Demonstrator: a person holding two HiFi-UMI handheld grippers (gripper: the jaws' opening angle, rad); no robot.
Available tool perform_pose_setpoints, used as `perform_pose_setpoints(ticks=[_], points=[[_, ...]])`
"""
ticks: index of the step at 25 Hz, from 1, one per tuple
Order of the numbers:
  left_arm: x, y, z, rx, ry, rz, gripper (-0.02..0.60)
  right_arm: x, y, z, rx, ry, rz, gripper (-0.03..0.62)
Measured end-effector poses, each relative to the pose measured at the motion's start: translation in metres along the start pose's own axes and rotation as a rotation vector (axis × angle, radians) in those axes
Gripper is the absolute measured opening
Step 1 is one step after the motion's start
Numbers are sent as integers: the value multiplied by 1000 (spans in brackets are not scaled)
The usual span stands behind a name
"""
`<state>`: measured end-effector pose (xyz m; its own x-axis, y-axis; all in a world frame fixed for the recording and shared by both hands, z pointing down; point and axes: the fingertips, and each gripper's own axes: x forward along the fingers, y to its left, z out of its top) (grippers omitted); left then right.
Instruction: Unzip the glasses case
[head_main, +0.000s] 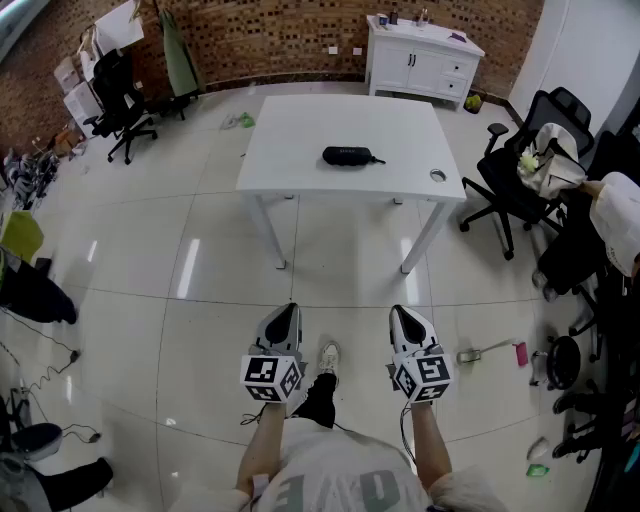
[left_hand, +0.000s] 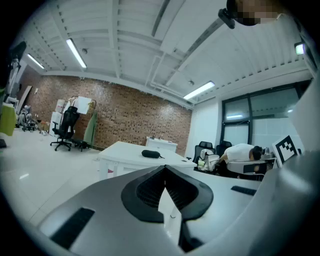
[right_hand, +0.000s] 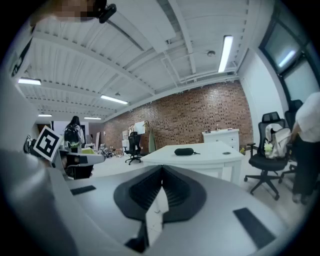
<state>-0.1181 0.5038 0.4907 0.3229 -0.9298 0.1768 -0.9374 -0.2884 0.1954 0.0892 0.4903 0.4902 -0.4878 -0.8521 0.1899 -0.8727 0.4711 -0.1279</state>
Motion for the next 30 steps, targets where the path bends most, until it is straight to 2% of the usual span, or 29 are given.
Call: perform_pose_setpoints(ticks=[6,14,17,19,20,22,24,27,30], points=[[191,84,77,-82,27,23,2,172,-76,58,27,-4,-39,0],[418,124,70,-178,161,69,2,395,-236,88,-57,85,-8,0],[485,152,65,-222,233,147,2,470,-276,89,-55,168,31,0],[509,170,68,-255,244,199,2,504,-281,81,-54,244,81,0],[519,179,71,-247,241,216,2,517,-279,76,-49,276,111,0],[537,196,79,-194,235,226,2,529,-268,64,-10,332,166,0],[559,207,81,-133,254,192,2,529,-256,45,41,398,222,0],[593,220,67,-54,368,138,2,526,-239,21,83,504,332,0],[607,228,47,-38,485,106,2,531,-222,8,100,575,425,0]])
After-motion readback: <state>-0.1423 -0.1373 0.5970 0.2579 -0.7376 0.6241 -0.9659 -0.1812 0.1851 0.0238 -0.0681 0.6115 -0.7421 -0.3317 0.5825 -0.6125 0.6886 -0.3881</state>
